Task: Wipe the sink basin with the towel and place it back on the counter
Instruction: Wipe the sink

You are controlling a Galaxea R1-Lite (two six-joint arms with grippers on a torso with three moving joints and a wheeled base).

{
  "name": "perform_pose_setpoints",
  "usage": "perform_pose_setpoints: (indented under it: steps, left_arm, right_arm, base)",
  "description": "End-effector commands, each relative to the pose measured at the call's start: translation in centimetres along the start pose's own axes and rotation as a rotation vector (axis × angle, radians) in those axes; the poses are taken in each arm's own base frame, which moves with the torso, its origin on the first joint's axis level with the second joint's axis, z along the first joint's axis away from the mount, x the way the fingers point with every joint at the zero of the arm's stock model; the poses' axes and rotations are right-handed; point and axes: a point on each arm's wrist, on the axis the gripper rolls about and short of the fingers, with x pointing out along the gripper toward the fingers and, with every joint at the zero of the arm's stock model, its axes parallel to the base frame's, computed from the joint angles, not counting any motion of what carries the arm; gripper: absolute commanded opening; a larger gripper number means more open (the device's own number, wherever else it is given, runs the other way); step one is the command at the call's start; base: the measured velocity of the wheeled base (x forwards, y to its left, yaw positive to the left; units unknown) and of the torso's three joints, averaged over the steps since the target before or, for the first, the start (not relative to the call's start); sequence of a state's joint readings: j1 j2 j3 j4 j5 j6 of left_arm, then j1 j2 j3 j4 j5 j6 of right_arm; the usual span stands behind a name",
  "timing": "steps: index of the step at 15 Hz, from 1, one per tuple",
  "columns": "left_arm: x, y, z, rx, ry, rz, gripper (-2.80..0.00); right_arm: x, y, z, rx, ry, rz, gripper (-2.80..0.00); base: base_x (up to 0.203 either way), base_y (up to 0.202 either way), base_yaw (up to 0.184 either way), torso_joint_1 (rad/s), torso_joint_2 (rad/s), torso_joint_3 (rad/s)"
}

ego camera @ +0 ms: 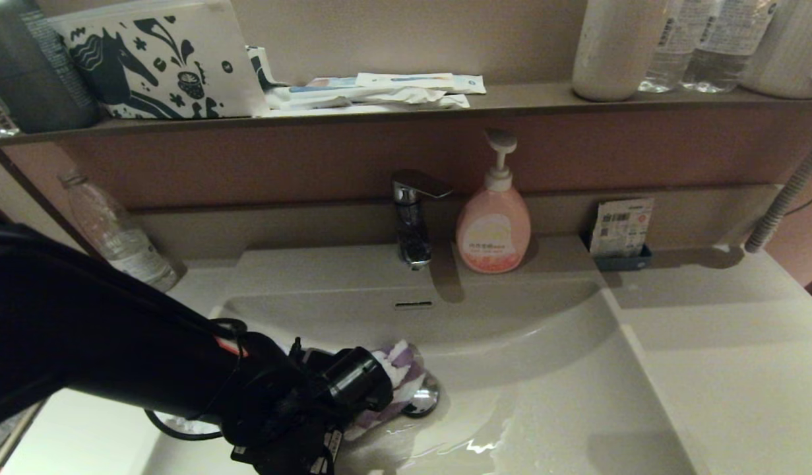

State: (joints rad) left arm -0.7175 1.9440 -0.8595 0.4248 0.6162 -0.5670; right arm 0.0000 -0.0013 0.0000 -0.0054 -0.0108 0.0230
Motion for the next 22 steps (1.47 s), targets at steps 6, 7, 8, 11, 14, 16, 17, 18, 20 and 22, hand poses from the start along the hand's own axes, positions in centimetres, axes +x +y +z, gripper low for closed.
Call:
perform_pose_setpoints:
  steps: [6, 7, 8, 11, 14, 16, 17, 18, 20, 22]
  left_arm:
    - [1.5, -2.8, 1.4, -0.044, -0.091, -0.039, -2.8]
    - [0.9, -3.2, 1.5, -0.034, -0.105, -0.051, -2.8]
    - [0.4, -3.4, 1.5, -0.026, -0.111, -0.058, -2.8]
    - [-0.6, -4.1, 2.7, -0.042, -0.148, -0.072, -2.8]
    - [-0.6, -5.1, 4.2, -0.059, -0.182, -0.077, -2.8]
    - [-1.1, -5.8, 5.3, -0.077, -0.21, -0.098, -2.8]
    - [-1.4, -6.3, 5.5, -0.076, -0.22, -0.108, -2.8]
    - [-1.7, -6.7, 5.7, -0.076, -0.233, -0.117, -2.8]
    - [-2.3, -7.5, 6.3, -0.08, -0.257, -0.137, -2.8]
    - [-2.9, -8.5, 6.6, -0.078, -0.28, -0.159, -2.8]
  right_arm:
    - [0.0, 0.0, 0.0, 0.0, 0.001, 0.0, -2.8]
    - [0.0, 0.0, 0.0, 0.0, 0.001, 0.0, -2.8]
    - [0.0, 0.0, 0.0, 0.0, 0.001, 0.0, -2.8]
    - [0.0, 0.0, 0.0, 0.0, 0.001, 0.0, -2.8]
    - [0.0, 0.0, 0.0, 0.0, 0.001, 0.0, -2.8]
    - [0.0, 0.0, 0.0, 0.0, 0.001, 0.0, -2.8]
    - [0.0, 0.0, 0.0, 0.0, 0.001, 0.0, -2.8]
    - [0.0, 0.0, 0.0, 0.0, 0.001, 0.0, -2.8]
    - [0.0, 0.0, 0.0, 0.0, 0.001, 0.0, -2.8]
    - [0.0, 0.0, 0.0, 0.0, 0.001, 0.0, -2.8]
  base:
    - [0.0, 0.0, 0.0, 0.0, 0.0, 0.0]
    - [0.0, 0.0, 0.0, 0.0, 0.0, 0.0]
    - [0.0, 0.0, 0.0, 0.0, 0.0, 0.0]
    - [0.0, 0.0, 0.0, 0.0, 0.0, 0.0]
    - [0.0, 0.0, 0.0, 0.0, 0.0, 0.0]
    - [0.0, 0.0, 0.0, 0.0, 0.0, 0.0]
    - [0.0, 0.0, 0.0, 0.0, 0.0, 0.0]
    - [0.0, 0.0, 0.0, 0.0, 0.0, 0.0]
    - [0.0, 0.0, 0.0, 0.0, 0.0, 0.0]
    - [0.0, 0.0, 0.0, 0.0, 0.0, 0.0]
